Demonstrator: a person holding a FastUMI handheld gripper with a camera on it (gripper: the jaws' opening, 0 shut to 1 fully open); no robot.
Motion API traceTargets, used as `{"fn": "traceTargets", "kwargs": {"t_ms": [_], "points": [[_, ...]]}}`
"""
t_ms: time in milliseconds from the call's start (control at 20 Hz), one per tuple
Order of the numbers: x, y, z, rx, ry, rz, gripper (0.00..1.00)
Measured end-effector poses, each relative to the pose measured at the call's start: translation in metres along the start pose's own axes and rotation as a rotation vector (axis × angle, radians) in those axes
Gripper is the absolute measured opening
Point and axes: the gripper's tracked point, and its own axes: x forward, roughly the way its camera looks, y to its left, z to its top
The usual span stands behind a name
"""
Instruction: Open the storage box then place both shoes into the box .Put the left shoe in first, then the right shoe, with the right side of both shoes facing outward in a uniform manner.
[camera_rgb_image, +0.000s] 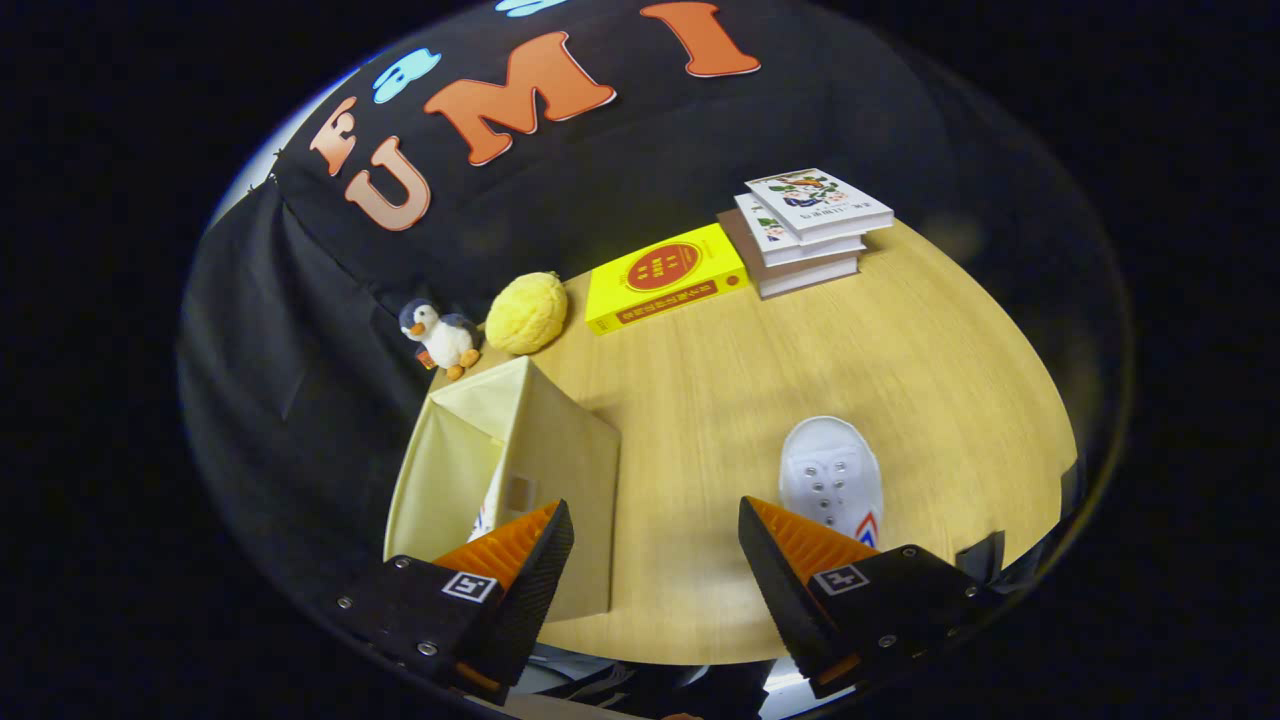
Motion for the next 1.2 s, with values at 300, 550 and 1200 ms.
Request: {"fn": "traceTargets", "kwargs": {"t_ms": [300, 550, 1200], "points": [[0.01, -0.076, -0.023, 0.022, 0.08, -0.09, 0.98], [0.022, -0.115, -0.048, 0.044, 0.179, -0.115, 0.96], [0.049, -0.146, -0.077, -0.093, 0.344, -0.135, 0.33]]}}
